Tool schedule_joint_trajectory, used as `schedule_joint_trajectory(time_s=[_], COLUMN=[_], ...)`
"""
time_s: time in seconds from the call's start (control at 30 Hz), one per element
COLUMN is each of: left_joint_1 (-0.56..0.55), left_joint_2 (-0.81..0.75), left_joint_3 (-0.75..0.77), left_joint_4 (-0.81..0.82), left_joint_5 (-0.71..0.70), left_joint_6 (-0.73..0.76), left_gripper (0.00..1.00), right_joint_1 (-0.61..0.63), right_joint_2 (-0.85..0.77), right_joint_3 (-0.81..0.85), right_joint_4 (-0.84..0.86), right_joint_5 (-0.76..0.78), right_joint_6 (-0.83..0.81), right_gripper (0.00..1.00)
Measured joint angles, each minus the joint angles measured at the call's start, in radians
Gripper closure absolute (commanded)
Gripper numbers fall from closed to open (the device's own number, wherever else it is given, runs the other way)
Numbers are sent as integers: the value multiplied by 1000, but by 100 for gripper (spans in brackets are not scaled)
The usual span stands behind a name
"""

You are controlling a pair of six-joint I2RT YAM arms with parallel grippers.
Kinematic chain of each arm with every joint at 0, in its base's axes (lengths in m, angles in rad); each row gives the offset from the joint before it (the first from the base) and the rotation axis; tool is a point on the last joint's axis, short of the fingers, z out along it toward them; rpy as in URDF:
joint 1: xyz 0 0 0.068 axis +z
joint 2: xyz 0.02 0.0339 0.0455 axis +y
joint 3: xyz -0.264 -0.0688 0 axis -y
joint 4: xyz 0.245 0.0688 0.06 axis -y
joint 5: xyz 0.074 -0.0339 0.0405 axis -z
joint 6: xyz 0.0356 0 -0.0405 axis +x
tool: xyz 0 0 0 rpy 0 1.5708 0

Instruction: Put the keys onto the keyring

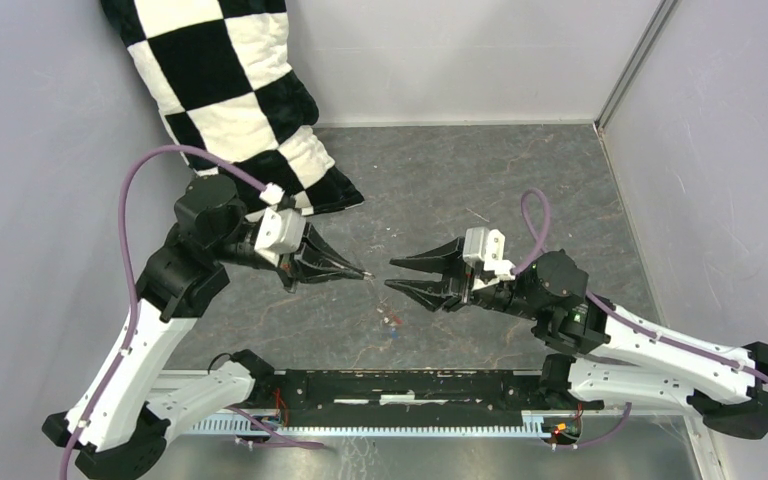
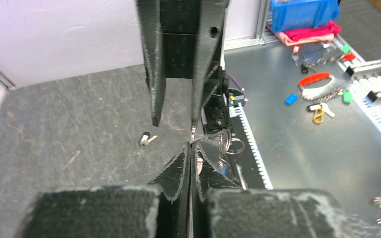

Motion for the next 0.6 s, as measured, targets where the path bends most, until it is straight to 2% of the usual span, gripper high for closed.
schedule_joint_trajectory(time_s=[0.17, 0.37, 0.6], left_joint_1=[0, 0, 0], left_joint_2=[-52, -62, -44], left_joint_3=[-38, -39, -39], left_joint_4=[-3, -7, -10], left_joint_5=[11, 12, 34], left_joint_6=[154, 333, 394], left_gripper=[98, 98, 98], right_joint_1=[-69, -85, -85], right_joint_2=[13, 50, 92], right_joint_3=[-11, -13, -13], right_joint_4=[61, 104, 106], right_joint_5=[-85, -168, -216], right_joint_6=[36, 59, 60], right_gripper=[63, 62, 63])
